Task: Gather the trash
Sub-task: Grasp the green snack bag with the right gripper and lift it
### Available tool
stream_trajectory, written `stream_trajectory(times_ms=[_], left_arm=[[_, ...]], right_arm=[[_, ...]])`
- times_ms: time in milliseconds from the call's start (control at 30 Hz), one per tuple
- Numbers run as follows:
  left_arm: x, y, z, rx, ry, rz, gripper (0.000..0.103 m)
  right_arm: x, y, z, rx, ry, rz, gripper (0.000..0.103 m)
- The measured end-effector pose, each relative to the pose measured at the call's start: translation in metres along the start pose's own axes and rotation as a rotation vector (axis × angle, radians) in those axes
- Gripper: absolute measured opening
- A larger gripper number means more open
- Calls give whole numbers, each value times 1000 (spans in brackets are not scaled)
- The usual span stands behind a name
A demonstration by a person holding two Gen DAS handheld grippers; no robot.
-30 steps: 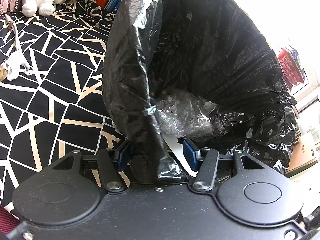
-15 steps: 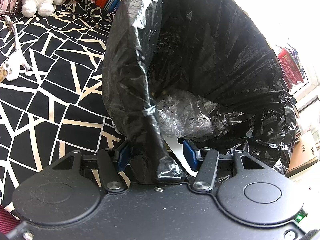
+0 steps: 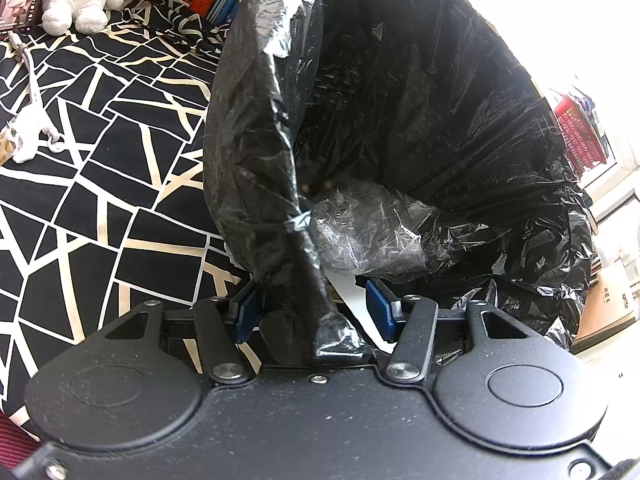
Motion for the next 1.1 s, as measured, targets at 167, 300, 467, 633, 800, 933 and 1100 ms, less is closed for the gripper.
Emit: stream_trajectory(times_ms=[167,300,467,633,800,933,1100], left_arm=[[0,0,0,1,0,0,53],[-1,0,0,3,-1,1,53],[0,0,0,2,0,0,53],[0,0,0,2,1,1,53],[-1,0,0,2,2,1,53],[-1,0,1,2,2,2,53],[-1,0,0,1,0,0,53]], right_arm=[[0,1,0,-12,6,17,81],[-2,11,1,6,8,30,71],[-2,21,5,17,-5,47,67],[-8,29,5,48,46,8,81],[-11,23,-1,16,94,-4,96],[-3,13,-7,-3,80,26,103],[18,22,-11,141,26,-21,103]])
Point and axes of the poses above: each gripper's, at about its wrist camera, not at the fingertips, and x roughly the way its jaws point, y to its right, z to its underside, the point moved 6 cm from there along x, roughly the way its jaws point, and after that the axes turned 6 degrees about -x, right-handed, at the moved point
